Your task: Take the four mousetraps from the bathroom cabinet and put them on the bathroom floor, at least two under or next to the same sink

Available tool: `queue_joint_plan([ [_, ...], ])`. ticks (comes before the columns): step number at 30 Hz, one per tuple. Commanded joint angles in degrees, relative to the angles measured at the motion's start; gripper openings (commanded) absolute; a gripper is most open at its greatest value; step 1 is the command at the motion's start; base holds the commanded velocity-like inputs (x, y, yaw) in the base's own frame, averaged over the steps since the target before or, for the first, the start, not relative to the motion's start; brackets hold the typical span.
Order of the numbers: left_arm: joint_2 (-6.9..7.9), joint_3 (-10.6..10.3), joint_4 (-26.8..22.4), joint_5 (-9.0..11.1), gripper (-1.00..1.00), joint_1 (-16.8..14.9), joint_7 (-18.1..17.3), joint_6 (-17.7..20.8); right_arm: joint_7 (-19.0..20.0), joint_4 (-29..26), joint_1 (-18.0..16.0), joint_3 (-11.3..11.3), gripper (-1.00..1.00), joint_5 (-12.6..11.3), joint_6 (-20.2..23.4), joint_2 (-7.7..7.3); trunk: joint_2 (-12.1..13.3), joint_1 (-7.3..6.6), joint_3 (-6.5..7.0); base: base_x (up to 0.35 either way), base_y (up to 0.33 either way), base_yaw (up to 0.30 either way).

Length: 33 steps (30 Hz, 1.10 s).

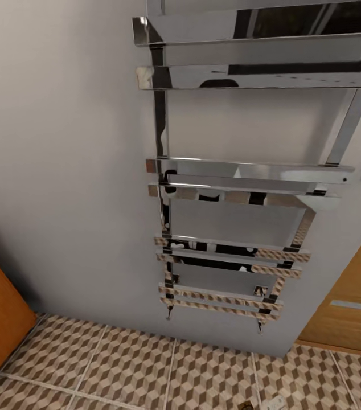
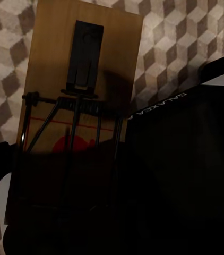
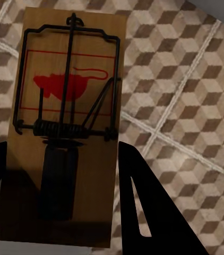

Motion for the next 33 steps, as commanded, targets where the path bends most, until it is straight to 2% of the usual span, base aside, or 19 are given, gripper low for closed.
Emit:
queue_joint_plan([
  [1, -0.04, -0.27, 0.18, 0.61, -1.00, -0.07, -0.34, 0.19, 0.27, 0.09, -0.04, 0.02, -1.00, -0.05, -0.20, 0.01, -0.03, 0.00, -0.11, 0.000, 0.000, -0.010],
  [25, -0.04, -0.29, 0.18, 0.61, -1.00, -0.07, -0.34, 0.19, 0.28, 0.12, -0.04, 0.01, -1.00, -0.05, -0.20, 0.05, -0.03, 0.00, -2.27, 0.000, 0.000, -0.002],
  [33, -0.04, -0.25, 0.18, 0.61, -1.00, -0.07, -0.34, 0.19, 0.28, 0.12, -0.04, 0.02, -1.00, -0.05, -0.20, 0.05, -0.03, 0.00, -2.99, 0.000, 0.000, -0.110],
])
